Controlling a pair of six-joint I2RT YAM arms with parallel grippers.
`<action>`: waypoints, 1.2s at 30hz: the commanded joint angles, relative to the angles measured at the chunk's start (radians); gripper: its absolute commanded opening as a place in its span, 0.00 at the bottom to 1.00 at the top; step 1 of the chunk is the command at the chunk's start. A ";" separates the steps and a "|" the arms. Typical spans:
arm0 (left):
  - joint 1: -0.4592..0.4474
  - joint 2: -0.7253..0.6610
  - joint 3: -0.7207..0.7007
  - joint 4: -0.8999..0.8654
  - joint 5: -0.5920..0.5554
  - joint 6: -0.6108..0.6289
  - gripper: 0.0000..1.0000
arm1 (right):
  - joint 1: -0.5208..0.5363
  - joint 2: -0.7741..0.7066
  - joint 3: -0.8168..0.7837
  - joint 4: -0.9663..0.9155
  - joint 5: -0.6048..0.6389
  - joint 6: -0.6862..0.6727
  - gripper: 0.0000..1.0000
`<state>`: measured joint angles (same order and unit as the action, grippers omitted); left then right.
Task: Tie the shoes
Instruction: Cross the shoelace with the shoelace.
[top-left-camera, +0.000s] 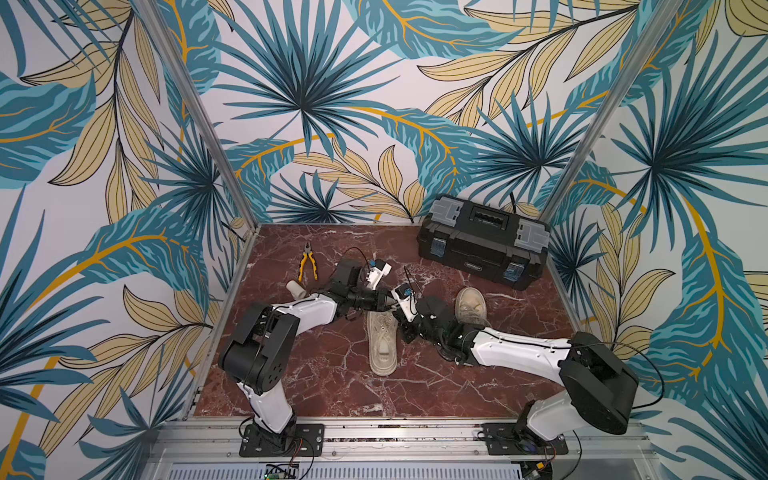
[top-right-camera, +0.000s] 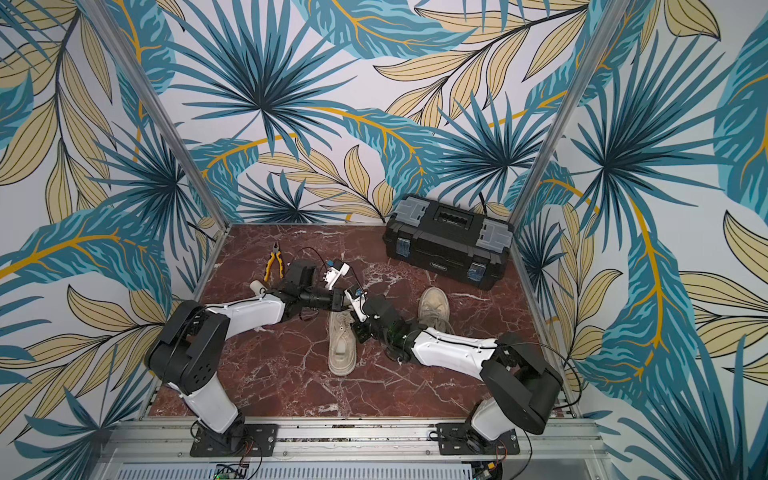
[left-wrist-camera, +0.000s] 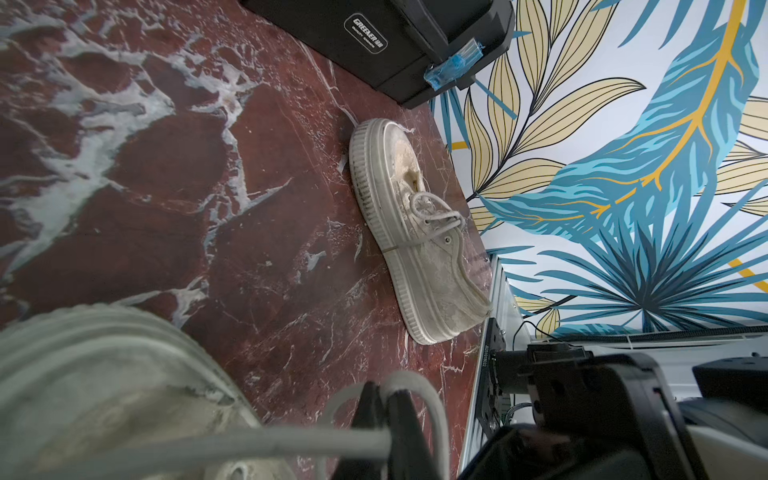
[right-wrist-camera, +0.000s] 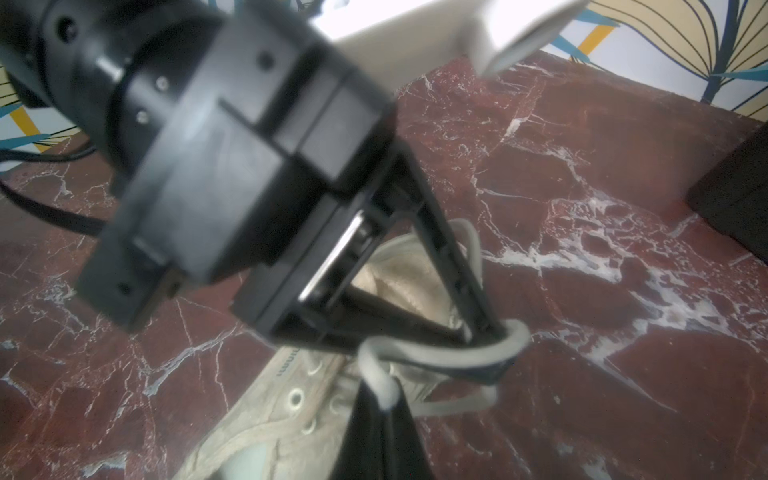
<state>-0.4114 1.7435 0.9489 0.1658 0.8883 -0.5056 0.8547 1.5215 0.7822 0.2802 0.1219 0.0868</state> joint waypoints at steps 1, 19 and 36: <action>0.012 0.022 0.070 -0.016 0.038 0.026 0.00 | 0.014 0.019 0.017 0.055 0.065 -0.036 0.00; 0.022 0.054 0.112 -0.062 0.059 0.057 0.00 | 0.015 0.015 0.026 0.109 0.082 -0.053 0.00; 0.029 0.050 0.116 -0.071 0.064 0.055 0.00 | 0.015 0.106 0.032 0.087 0.127 -0.149 0.00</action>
<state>-0.3759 1.7924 1.0054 0.0875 0.9161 -0.4606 0.8658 1.5993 0.8207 0.3958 0.2283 -0.0242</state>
